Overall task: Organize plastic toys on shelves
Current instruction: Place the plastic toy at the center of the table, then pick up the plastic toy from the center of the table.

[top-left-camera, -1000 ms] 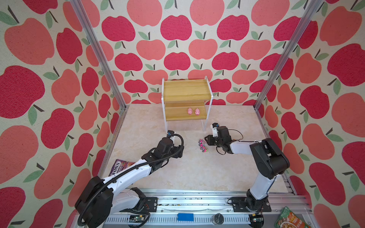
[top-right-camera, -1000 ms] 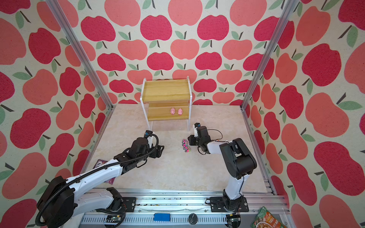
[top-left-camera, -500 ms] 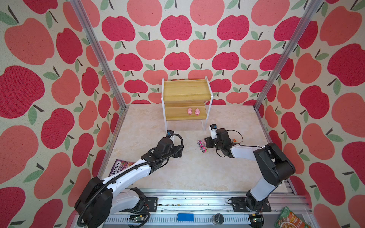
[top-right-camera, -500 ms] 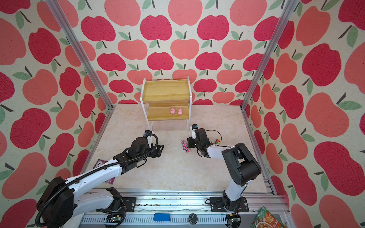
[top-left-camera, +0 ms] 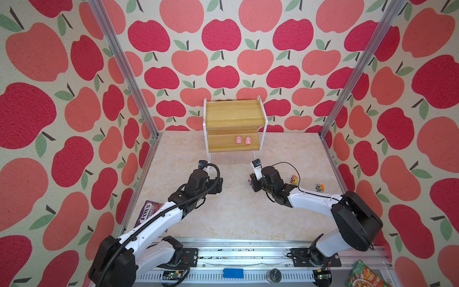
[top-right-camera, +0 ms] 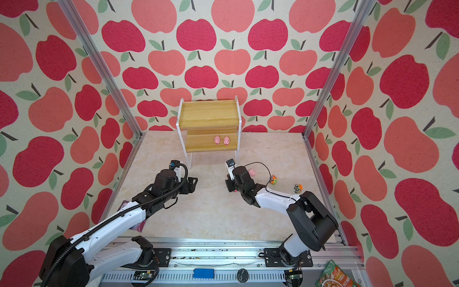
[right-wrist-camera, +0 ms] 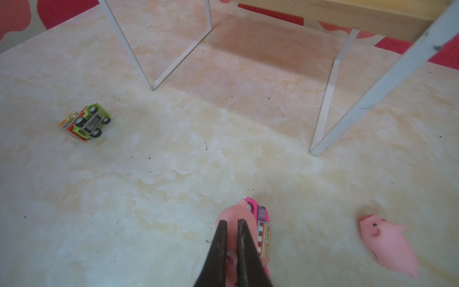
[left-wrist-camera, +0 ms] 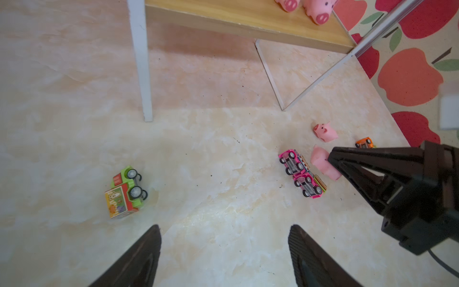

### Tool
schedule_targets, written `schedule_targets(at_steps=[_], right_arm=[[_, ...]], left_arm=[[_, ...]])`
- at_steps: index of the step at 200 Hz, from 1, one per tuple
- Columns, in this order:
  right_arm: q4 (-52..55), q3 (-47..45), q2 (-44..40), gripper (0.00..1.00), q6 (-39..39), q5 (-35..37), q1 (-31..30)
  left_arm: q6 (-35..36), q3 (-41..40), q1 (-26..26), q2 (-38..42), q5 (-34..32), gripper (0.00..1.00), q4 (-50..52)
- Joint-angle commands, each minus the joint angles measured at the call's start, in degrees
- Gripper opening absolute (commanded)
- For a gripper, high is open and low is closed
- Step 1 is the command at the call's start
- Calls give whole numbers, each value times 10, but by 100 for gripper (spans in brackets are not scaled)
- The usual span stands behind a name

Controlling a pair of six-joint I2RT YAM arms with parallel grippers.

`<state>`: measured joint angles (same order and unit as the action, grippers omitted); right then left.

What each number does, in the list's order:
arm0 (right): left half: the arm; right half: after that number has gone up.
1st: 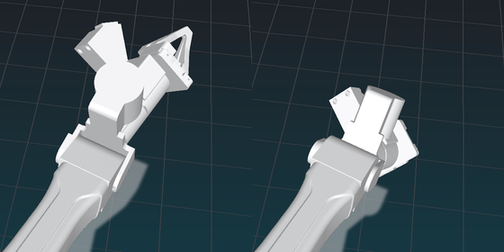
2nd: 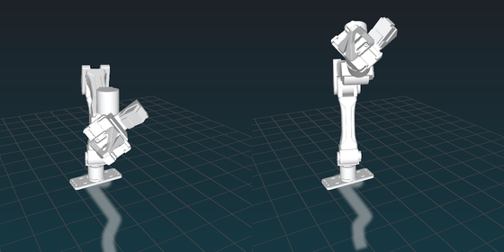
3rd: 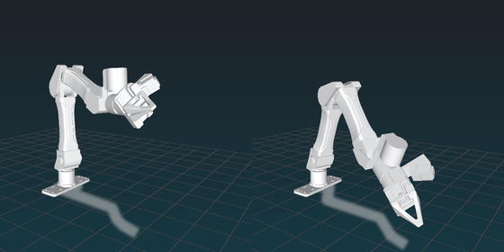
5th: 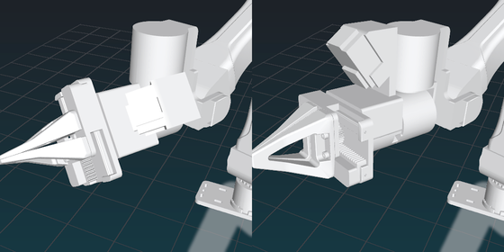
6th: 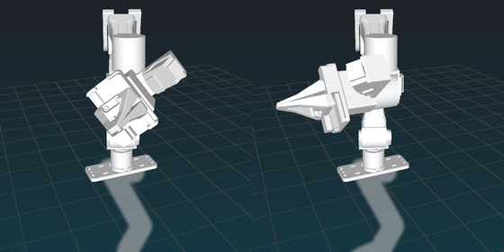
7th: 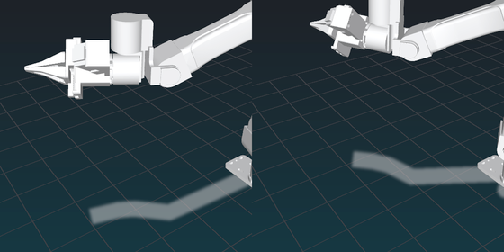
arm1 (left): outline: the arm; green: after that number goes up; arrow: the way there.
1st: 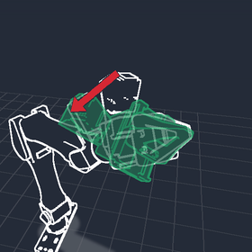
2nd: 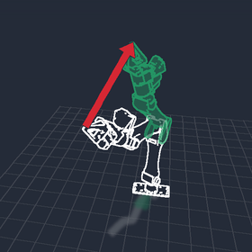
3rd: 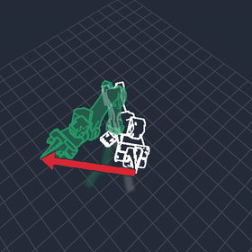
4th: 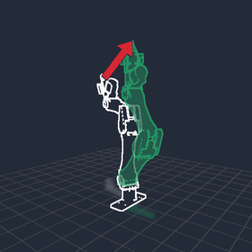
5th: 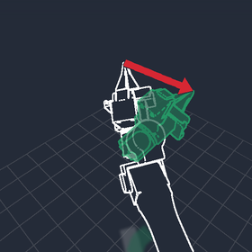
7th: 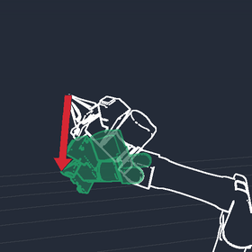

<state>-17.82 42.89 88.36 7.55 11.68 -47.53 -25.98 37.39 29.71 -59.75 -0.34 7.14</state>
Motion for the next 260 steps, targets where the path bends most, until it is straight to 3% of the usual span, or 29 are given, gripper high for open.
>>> schedule_targets(at_steps=[1, 61, 119, 140, 177, 197, 238, 260], right_arm=[[-13, 26, 34, 8, -43, 58, -42], [-88, 102, 182, 8, -114, 132, -125], [-147, 129, 258, 10, -162, 176, -172], [-153, 118, 255, 18, -152, 155, -173], [-169, 82, 198, 47, -141, 84, -170], [-160, 67, 161, 56, -124, 37, -161], [-165, 28, 103, 67, -94, -67, -126], [-174, 14, 101, 70, -86, -122, -97]], left_arm=[[-37, 30, -33, 30, 26, 83, 82], [-61, 37, -135, 86, 110, 83, 168], [-39, 56, -174, 91, 132, 84, 206], [-25, 69, -183, 84, 137, 84, 212], [5, 121, -191, 58, 139, 84, 231], [34, 166, -191, 38, 138, 85, 260], [98, 230, -192, 5, 143, 87, 304], [127, 226, -190, 3, 186, 87, 279]])
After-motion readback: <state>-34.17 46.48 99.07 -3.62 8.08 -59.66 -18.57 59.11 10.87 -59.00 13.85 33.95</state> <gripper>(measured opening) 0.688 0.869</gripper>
